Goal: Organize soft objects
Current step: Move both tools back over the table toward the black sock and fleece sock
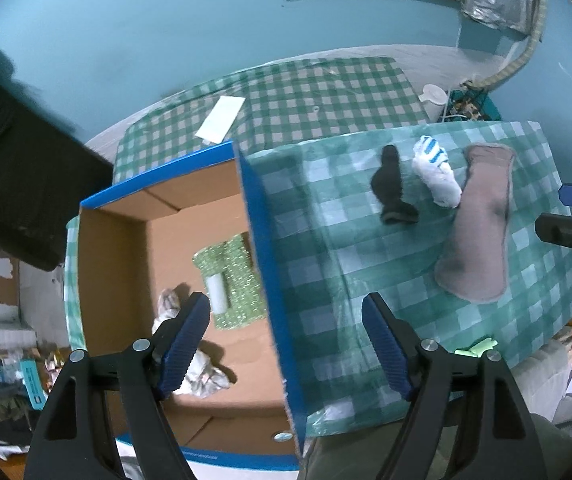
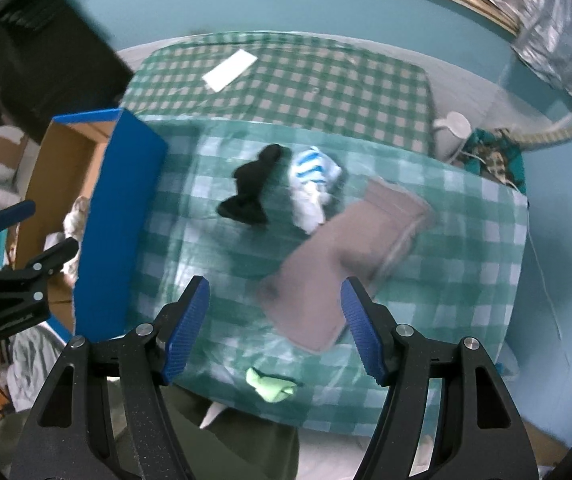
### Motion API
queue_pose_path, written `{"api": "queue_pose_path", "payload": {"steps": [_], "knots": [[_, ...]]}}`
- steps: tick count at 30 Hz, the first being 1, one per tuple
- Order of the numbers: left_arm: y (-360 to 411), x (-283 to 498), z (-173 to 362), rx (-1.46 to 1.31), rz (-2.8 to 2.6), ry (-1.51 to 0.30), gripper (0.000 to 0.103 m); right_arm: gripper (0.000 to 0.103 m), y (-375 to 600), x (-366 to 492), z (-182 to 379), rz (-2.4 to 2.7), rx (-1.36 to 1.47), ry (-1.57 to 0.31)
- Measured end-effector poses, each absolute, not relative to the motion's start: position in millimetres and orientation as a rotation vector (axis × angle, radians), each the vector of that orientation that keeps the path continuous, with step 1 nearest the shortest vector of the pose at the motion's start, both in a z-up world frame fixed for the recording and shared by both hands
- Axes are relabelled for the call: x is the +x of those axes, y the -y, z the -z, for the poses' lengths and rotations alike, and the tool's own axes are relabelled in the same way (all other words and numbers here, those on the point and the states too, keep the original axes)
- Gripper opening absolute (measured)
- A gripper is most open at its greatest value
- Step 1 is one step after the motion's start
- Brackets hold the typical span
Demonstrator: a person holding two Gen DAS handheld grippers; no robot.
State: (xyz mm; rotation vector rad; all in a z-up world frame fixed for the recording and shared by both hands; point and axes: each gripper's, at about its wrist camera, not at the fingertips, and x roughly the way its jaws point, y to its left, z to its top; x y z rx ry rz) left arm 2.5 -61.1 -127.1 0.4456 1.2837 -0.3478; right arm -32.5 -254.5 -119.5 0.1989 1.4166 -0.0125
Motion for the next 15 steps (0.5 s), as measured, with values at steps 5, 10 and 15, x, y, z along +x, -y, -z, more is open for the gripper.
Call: {"api": "queue_pose_path", "payload": {"steps": [5, 10, 15], "knots": [[80, 3, 132, 0.468, 0.381, -1.288, 0.08, 0.068, 272, -41, 127, 0.051, 0.233, -1.422], [95, 7, 140, 0.484, 0.401, -1.3, 0.08, 0.068, 291, -50, 142, 0.083, 0.282, -1.423], [107, 16, 152, 0.471, 0.406, -1.33, 0.08, 0.068, 311, -56, 165, 0.116, 0.366, -1.441]]}}
